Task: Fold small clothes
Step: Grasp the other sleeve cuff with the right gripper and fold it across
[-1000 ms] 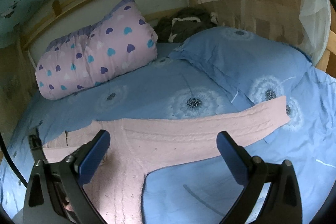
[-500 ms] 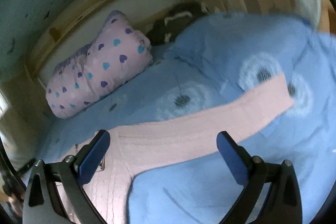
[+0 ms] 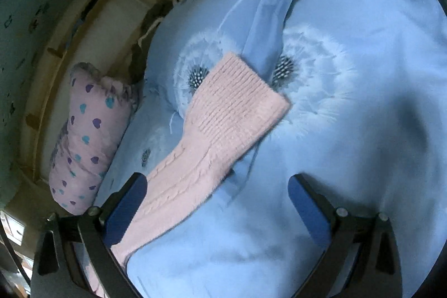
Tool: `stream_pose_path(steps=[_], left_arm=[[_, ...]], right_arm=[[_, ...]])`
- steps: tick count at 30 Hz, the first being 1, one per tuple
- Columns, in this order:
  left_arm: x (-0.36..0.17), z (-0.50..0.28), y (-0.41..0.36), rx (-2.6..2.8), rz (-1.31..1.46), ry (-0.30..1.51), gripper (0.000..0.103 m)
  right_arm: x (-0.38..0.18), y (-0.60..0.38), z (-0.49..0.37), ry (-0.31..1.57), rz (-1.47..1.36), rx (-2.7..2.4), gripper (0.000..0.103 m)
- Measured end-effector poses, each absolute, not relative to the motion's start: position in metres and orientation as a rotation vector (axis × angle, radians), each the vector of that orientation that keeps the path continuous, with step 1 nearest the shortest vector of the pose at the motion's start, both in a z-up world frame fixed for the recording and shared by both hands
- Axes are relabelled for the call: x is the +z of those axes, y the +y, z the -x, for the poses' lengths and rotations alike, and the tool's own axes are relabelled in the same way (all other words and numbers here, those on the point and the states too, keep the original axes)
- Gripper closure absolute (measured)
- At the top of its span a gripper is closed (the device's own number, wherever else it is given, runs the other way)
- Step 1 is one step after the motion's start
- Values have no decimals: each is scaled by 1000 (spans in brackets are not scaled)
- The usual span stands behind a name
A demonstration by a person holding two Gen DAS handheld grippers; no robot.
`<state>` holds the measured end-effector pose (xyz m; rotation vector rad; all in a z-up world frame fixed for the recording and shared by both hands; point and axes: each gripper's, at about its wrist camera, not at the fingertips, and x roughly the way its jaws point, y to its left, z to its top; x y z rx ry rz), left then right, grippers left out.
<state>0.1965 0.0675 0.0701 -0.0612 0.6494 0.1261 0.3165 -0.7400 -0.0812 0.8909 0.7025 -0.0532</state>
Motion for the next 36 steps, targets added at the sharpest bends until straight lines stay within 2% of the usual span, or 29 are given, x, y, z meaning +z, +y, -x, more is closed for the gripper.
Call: stream_pose_path(steps=[14, 17, 19, 22, 23, 26, 36], left_arm=[[49, -207, 54, 152, -55, 725, 50], [46, -210, 56, 151, -37, 744, 50], [46, -210, 56, 145, -30, 747, 50], [44, -210, 54, 149, -44, 749, 50], [43, -210, 54, 149, -45, 751, 50], [41, -211, 54, 151, -51, 757, 50], [39, -220, 67, 193, -37, 759, 50]], right_arm=[[-93, -759, -362, 532, -942, -89, 5], [-96, -761, -355, 514, -937, -114, 25], [-102, -772, -344, 491, -978, -126, 49], [-114, -784, -327, 435, -1075, -111, 70], [-116, -786, -326, 436, -1086, -106, 73], [-116, -783, -332, 484, -1067, -124, 92], [-79, -769, -342, 481, -946, -163, 96]])
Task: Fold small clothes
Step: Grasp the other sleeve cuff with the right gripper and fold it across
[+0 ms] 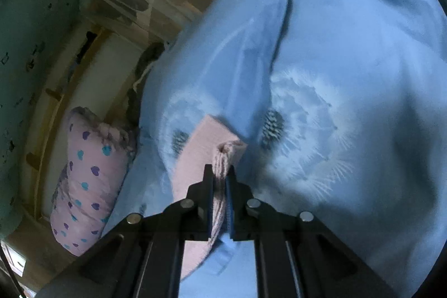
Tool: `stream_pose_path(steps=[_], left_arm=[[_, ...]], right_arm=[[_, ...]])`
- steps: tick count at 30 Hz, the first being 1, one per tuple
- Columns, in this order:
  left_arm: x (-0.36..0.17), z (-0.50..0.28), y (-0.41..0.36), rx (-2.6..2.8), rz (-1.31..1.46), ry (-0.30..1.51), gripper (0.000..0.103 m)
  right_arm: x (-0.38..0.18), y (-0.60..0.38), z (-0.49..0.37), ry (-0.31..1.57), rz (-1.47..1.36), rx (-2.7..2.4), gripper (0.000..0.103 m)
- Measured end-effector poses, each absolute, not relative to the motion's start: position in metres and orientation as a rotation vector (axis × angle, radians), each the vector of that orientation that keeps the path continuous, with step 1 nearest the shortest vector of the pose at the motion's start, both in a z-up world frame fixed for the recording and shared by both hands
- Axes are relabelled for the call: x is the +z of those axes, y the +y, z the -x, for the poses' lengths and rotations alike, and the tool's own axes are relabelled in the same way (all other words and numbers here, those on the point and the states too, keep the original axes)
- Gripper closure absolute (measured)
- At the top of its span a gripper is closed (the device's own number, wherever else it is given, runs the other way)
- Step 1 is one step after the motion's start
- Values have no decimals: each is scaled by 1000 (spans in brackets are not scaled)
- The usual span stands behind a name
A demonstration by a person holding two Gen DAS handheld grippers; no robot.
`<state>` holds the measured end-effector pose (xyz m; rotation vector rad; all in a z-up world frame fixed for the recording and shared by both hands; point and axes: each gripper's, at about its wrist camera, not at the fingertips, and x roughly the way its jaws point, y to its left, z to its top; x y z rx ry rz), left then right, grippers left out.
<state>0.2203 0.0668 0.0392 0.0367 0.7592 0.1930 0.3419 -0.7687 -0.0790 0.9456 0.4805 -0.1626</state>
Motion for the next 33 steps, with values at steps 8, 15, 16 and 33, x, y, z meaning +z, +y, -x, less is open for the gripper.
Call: stream_pose_path(steps=[8, 15, 16, 33], left_arm=[[41, -224, 88, 252, 25, 757, 50], [44, -227, 92, 290, 10, 738, 50], [44, -228, 92, 291, 4, 737, 50], [46, -238, 111, 312, 52, 732, 50]], right_arm=[[-23, -748, -346, 468, -787, -151, 96], [39, -687, -365, 427, -654, 6, 96], [51, -671, -369, 422, -630, 38, 96], [187, -409, -361, 285, -324, 418, 96]])
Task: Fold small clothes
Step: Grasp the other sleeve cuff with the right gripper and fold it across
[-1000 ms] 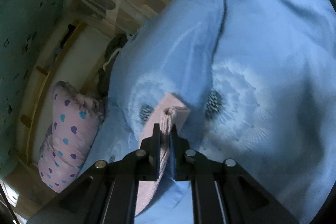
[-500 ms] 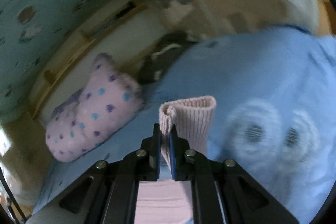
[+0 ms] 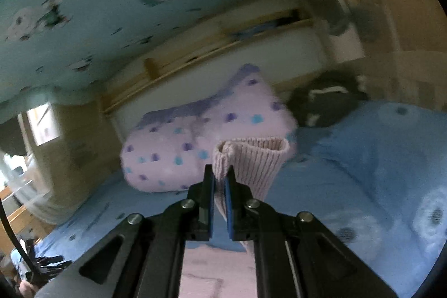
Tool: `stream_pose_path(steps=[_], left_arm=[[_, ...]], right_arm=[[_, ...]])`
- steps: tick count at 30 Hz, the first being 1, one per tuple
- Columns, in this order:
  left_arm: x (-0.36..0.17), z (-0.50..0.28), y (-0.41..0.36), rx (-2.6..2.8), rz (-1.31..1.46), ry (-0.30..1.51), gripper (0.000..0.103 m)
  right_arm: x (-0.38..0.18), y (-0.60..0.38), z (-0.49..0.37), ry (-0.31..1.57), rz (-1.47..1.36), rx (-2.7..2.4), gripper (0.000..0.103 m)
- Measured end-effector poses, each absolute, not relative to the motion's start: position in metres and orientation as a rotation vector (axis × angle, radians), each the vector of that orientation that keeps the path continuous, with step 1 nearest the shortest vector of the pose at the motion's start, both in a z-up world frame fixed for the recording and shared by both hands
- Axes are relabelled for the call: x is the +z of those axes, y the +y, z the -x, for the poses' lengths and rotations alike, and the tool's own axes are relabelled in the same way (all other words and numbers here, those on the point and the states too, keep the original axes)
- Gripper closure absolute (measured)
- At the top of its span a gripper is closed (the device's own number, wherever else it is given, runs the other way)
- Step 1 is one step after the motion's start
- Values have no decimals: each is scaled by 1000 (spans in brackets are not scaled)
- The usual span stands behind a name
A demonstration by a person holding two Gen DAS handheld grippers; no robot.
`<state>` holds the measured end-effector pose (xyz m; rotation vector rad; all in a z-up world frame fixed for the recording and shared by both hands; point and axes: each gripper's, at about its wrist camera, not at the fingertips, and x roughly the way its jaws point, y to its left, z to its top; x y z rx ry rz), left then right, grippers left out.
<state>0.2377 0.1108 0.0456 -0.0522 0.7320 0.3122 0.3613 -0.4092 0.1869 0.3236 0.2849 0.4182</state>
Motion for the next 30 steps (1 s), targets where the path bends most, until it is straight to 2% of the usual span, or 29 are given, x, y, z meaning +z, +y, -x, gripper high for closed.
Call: stream_pose_path(steps=[8, 16, 30], left_arm=[[47, -236, 117, 314, 84, 727, 50], [49, -233, 138, 319, 163, 739, 50], [47, -232, 145, 342, 163, 757, 50]], right_arm=[[147, -274, -368, 361, -353, 526, 96], [95, -137, -357, 449, -210, 594, 96], [50, -90, -338, 535, -103, 714, 96]])
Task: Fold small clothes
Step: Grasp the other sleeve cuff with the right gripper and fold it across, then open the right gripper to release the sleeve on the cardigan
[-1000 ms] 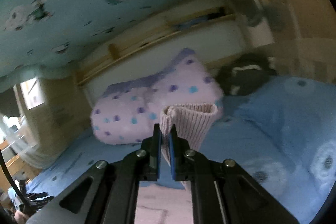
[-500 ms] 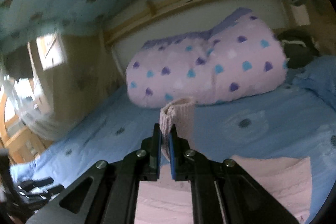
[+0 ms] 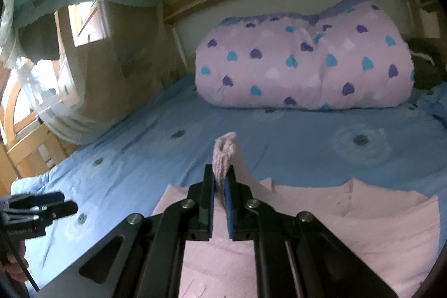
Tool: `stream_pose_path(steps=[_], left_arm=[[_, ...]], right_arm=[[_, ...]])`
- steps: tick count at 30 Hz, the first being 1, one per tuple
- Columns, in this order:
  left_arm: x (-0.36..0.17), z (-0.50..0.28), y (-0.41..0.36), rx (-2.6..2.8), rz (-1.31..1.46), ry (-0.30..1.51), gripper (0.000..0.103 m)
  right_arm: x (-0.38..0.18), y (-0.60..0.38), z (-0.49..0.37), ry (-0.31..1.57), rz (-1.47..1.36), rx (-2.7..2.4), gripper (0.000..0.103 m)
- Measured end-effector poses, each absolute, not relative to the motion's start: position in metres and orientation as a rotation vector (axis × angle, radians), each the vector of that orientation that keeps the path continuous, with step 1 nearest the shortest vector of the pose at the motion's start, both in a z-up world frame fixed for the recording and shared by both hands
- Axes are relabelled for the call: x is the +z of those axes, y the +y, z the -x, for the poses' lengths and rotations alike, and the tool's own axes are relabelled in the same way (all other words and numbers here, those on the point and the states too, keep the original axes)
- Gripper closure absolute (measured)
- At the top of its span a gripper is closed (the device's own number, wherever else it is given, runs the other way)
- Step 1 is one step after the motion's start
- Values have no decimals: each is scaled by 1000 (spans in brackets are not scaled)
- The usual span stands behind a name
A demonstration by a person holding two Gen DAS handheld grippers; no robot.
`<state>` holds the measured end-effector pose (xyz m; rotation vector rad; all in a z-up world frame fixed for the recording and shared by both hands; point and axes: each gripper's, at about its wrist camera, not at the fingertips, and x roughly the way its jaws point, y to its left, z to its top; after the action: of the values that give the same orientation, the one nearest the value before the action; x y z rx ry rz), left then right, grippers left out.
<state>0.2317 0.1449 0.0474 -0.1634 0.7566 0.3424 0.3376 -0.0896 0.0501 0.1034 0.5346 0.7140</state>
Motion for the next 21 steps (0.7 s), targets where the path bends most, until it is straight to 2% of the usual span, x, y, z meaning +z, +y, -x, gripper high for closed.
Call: stream_pose_path(steps=[11, 13, 14, 15, 16, 21], left_arm=[[44, -235, 145, 354, 153, 773, 50], [45, -236, 145, 352, 153, 773, 50], [45, -236, 145, 355, 152, 773, 50], [45, -236, 145, 354, 152, 774, 50], [44, -236, 145, 352, 153, 774, 50], [43, -236, 144, 344, 150, 778, 50]], right_arm=[[7, -42, -323, 632, 37, 755, 95], [0, -36, -324, 651, 50, 742, 86], [-2, -35, -324, 665, 38, 756, 80], [-3, -35, -325, 678, 12, 784, 68], [-3, -37, -325, 686, -16, 812, 65], [8, -47, -318, 678, -30, 826, 64]])
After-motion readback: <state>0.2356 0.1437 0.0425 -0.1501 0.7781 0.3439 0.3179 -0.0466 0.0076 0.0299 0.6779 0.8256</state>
